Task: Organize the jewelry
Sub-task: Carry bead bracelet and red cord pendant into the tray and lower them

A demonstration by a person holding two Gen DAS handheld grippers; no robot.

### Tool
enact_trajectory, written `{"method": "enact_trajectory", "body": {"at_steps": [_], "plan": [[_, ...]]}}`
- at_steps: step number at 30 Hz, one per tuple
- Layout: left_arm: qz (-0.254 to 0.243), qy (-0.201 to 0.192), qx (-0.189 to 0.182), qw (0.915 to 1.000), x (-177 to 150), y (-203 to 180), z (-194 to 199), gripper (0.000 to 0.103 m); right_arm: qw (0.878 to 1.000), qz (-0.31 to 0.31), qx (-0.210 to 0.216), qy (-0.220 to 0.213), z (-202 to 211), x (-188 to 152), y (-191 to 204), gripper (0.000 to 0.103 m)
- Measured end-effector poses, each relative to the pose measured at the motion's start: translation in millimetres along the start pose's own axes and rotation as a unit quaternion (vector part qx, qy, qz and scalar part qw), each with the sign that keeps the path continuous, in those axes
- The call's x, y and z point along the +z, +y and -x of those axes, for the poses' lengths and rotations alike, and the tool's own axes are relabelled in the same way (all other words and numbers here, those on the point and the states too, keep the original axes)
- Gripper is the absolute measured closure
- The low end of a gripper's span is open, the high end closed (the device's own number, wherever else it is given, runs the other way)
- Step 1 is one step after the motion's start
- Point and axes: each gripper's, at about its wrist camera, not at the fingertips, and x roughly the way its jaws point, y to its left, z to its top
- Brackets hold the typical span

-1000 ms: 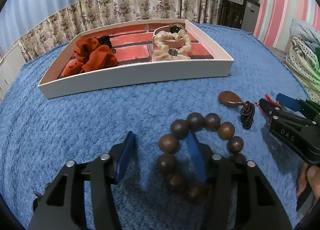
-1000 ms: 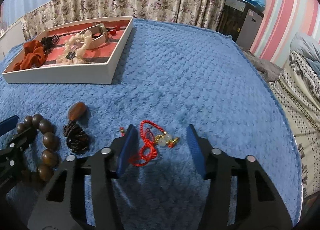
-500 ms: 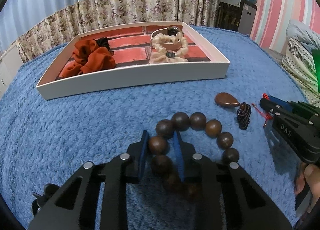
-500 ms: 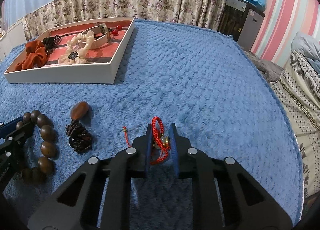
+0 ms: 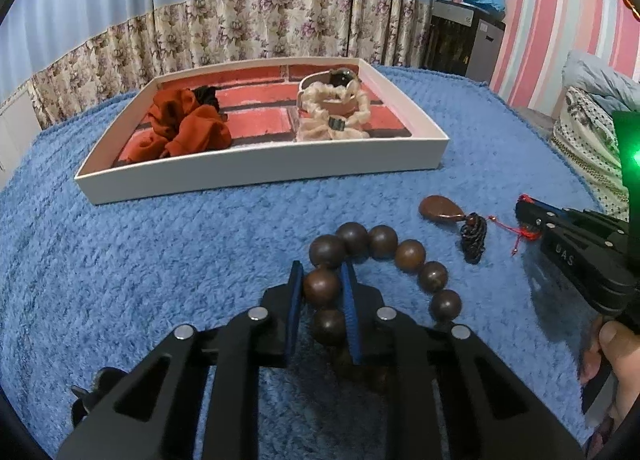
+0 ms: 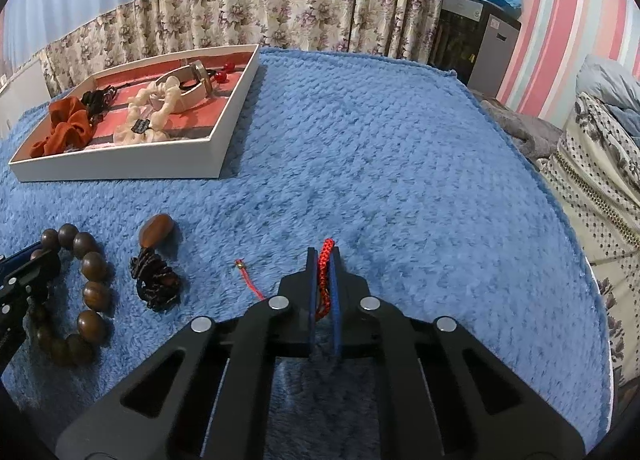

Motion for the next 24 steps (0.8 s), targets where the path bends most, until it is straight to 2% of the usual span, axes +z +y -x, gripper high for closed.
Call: {"method": "enact_trajectory", "body": {"at_steps": [8,15,20,24], "plan": [[-0.011,-0.024,-0.008,0.9996,10,-8,18,0.083,1.000,-0.016,0.008,-0.015,10,2,-6,0.098],[-0.026,-0.048,-0.013,0.9984,26,-12,41,0.083,0.999,-0.018,0.014,-0.034,28,17,-7,0.098],[-0.030,-0.055,-0.017,0.9979,45,-11,54,0.083,0.999,-0.013,0.016,-0.046,38,31,0,0.098],[-0.040,-0.065,-0.004,0.9971,63,-5,62,0.083,0.998,-0.010,0.021,-0.059,45,46,7,0.098]]}}
